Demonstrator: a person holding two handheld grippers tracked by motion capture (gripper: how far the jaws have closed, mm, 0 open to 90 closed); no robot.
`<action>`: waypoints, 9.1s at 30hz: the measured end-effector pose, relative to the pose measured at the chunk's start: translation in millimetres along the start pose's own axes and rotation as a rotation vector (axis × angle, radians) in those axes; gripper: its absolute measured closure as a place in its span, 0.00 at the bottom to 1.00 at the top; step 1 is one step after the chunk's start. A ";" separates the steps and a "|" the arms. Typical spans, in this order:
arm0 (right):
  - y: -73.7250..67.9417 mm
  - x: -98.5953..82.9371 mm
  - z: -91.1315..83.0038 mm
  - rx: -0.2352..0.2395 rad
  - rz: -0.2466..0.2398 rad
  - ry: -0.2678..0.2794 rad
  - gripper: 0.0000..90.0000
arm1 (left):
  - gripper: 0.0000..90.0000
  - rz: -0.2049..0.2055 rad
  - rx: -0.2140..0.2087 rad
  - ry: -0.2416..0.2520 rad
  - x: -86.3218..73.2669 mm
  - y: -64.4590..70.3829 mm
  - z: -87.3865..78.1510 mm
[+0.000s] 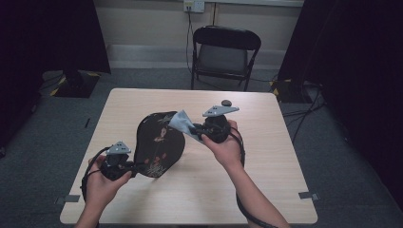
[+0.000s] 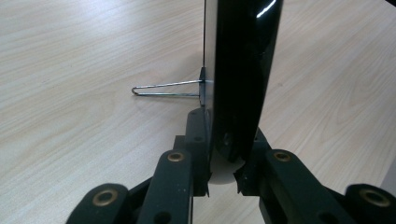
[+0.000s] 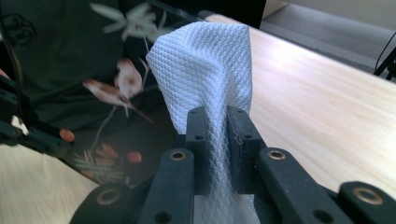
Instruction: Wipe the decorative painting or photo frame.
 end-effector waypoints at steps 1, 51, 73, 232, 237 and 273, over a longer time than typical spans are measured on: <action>0.5 -4.1 1.9 0.003 0.003 -0.007 0.90 | 0.87 0.002 0.000 -0.002 -0.1 -0.1 -0.1; 3.8 -130.0 59.3 0.010 0.079 -0.241 0.90 | 0.87 0.005 -0.012 -0.002 -0.3 0.7 0.0; 1.3 -25.1 -15.3 0.015 -0.009 -0.041 0.89 | 0.87 -0.001 -0.009 0.002 0.0 1.0 0.4; -22.2 -135.3 70.8 0.043 0.050 -0.249 0.89 | 0.88 0.007 -0.007 0.010 0.8 1.0 1.4; -22.1 -128.1 62.2 0.044 0.040 -0.236 0.89 | 0.87 0.006 -0.005 0.010 0.8 1.0 1.4; -28.4 15.1 -1.2 -0.032 -0.100 -0.003 0.89 | 0.88 0.011 -0.012 0.003 1.4 0.7 1.6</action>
Point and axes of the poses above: each handheld gripper's, and its own axes: z roughly forward along the jaws, x roughly out of its top, y roughly to its right, the point moved 6 cm from there along z, roughly forward along the jaws, and after that the axes turned 2 degrees about -y, right-handed, at the moved point
